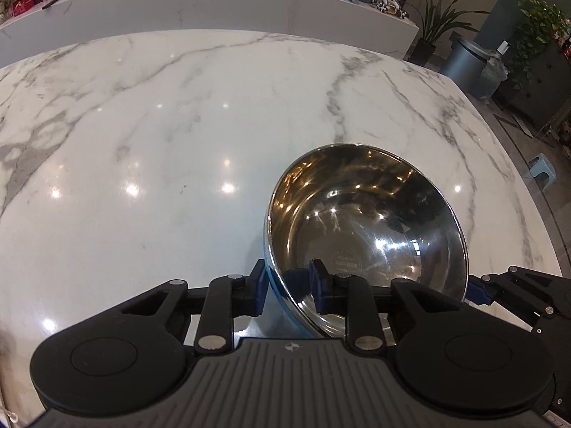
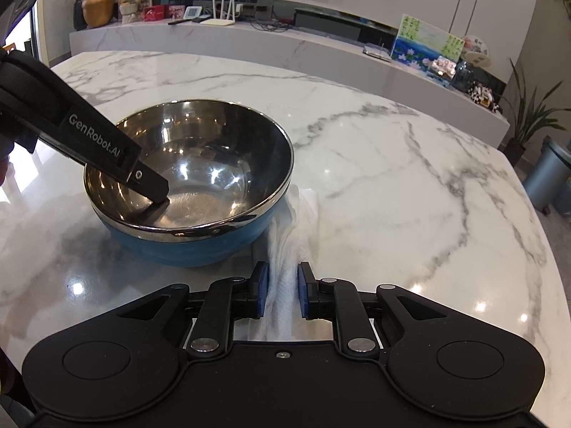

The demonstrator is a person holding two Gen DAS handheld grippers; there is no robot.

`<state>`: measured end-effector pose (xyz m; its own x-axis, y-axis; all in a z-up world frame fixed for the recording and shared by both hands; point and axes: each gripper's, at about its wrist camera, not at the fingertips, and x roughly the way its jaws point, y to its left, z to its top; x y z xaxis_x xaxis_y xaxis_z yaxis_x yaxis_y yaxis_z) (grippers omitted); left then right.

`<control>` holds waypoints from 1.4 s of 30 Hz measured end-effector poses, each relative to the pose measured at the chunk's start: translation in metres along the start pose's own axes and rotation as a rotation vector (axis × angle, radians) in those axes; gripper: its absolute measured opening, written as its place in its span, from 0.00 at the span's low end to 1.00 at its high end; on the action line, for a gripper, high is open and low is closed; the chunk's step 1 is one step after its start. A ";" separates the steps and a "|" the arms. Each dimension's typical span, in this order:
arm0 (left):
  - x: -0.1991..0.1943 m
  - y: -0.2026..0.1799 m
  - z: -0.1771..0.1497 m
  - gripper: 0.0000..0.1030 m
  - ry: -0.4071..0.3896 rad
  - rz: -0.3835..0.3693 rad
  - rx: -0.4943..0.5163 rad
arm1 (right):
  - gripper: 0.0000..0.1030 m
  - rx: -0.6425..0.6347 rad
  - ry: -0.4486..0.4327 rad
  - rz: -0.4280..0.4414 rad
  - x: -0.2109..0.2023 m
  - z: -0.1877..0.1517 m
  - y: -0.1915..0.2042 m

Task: Clean bowl
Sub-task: 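Hold the bowl rim with the left tool while the right tool wipes the blue outer wall, then keep gripping the bowl rim with the left tool while the right tool rubs the outer wall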

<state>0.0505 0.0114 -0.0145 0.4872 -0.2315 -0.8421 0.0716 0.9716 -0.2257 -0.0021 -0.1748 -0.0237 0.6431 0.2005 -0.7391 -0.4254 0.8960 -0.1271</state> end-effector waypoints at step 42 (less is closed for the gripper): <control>0.001 -0.007 -0.007 0.33 0.023 -0.015 0.010 | 0.13 -0.024 -0.052 0.038 -0.011 0.002 0.000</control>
<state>0.0445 0.0040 -0.0166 0.4655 -0.2467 -0.8499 0.0870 0.9685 -0.2335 -0.0081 -0.1759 -0.0139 0.6584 0.2550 -0.7082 -0.4647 0.8778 -0.1159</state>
